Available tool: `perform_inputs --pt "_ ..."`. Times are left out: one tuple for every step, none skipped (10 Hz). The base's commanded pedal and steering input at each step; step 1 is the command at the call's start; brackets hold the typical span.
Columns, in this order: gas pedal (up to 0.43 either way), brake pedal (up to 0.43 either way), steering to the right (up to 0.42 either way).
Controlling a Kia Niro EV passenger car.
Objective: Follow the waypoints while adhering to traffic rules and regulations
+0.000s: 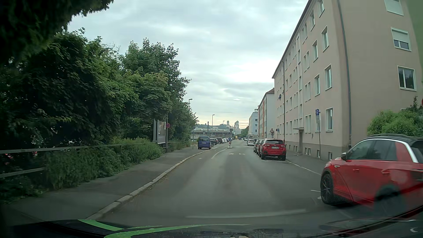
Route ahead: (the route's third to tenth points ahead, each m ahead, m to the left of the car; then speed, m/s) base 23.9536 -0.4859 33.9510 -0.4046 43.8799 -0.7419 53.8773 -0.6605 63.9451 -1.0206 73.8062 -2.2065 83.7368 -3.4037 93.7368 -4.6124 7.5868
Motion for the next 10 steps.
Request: perform_inputs --pt "0.047 0.000 0.013" --pt "0.047 0.000 0.013" --pt "0.047 0.000 0.014" --pt "0.047 0.000 0.013" --pt "0.047 0.000 0.013" --pt "0.047 0.000 0.013" --pt "0.047 0.000 0.014" --pt "0.047 0.000 0.014" --pt "0.047 0.000 0.014" --pt "0.047 0.000 0.013"
